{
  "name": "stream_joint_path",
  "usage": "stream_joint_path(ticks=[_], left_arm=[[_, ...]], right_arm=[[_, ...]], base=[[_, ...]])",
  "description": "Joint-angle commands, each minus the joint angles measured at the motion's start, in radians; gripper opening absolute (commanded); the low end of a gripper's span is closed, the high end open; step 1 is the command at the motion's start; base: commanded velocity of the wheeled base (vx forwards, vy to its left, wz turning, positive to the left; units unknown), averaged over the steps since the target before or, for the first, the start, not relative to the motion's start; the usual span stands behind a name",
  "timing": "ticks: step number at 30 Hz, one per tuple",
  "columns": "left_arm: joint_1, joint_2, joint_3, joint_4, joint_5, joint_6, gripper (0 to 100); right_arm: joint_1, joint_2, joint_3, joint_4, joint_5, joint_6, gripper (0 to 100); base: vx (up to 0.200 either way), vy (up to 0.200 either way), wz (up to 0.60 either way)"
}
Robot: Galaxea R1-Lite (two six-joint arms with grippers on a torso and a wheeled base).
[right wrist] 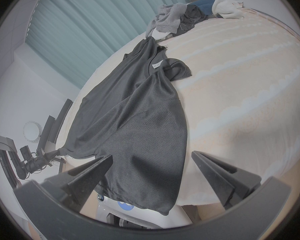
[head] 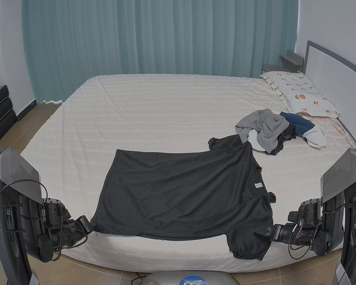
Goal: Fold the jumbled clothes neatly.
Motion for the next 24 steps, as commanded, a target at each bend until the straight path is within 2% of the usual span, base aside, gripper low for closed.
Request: stream_joint_path(ticks=[1,3,4,13,20,24], left_arm=[[0.0,0.002,0.001,-0.01,0.0,0.0,0],[0.0,0.002,0.001,-0.01,0.0,0.0,0],[0.0,0.002,0.001,-0.01,0.0,0.0,0],[0.0,0.006,0.001,-0.01,0.002,0.0,0],[-0.001,-0.005,0.024,-0.01,0.006,0.007,0],[0.0,-0.024,0.042,-0.01,0.008,0.015,0]], right_arm=[[0.009,0.013,-0.02,-0.007,-0.001,0.005,100],[0.011,0.013,-0.028,-0.007,-0.003,0.007,100],[0.011,0.014,-0.028,-0.007,-0.003,0.007,0],[-0.035,-0.012,0.021,-0.009,-0.01,-0.001,0],[-0.104,-0.072,0.11,-0.009,0.036,-0.045,0],[-0.112,-0.102,0.126,-0.003,0.034,-0.052,0]], base=[[0.0,0.0,0.0],[0.0,0.0,0.0],[0.0,0.0,0.0],[0.0,0.0,0.0],[0.0,0.0,0.0],[0.0,0.0,0.0]])
